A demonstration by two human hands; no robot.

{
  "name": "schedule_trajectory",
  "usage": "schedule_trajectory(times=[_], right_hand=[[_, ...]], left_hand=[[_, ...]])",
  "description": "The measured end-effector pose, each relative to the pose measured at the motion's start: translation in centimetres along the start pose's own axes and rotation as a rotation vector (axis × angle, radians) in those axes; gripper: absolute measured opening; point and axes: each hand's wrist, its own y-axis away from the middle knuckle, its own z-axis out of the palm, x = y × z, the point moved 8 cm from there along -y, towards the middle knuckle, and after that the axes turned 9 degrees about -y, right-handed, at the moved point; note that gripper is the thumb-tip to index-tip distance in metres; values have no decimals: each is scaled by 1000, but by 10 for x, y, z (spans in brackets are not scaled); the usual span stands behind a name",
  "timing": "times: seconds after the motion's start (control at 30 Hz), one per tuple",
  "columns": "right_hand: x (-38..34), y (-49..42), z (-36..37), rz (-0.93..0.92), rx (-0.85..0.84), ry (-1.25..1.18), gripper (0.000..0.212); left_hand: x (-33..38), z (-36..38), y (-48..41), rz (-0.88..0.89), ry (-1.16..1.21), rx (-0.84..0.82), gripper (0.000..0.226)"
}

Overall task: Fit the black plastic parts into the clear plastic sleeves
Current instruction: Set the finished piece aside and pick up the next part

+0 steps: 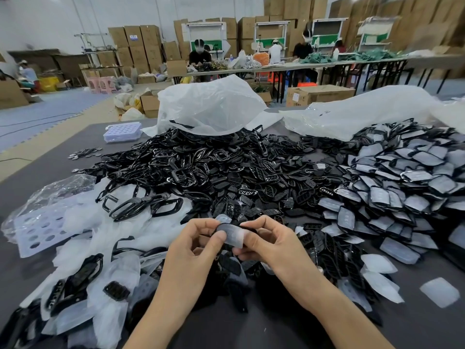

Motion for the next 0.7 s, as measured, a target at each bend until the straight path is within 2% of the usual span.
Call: schedule_trajectory(times=[0.13, 0.23, 0.33, 0.53, 0.7], right_hand=[[-2, 1, 6, 5, -42, -46, 29], [-2, 1, 2, -50, 8, 73, 16], [-3, 1, -1, -76, 32, 132, 20], [-4, 0, -2, -93, 46, 150, 20], [-3, -1, -4, -96, 66, 136, 19]], left_hand=[[-4, 0, -2, -31, 33, -4, 21], [-5, 1, -2, -39, 43, -17, 17], [-2, 7, 1, -13, 27, -73, 11], [4, 11, 4, 28, -34, -197, 25], [-4, 10, 0, -15, -35, -135, 13]])
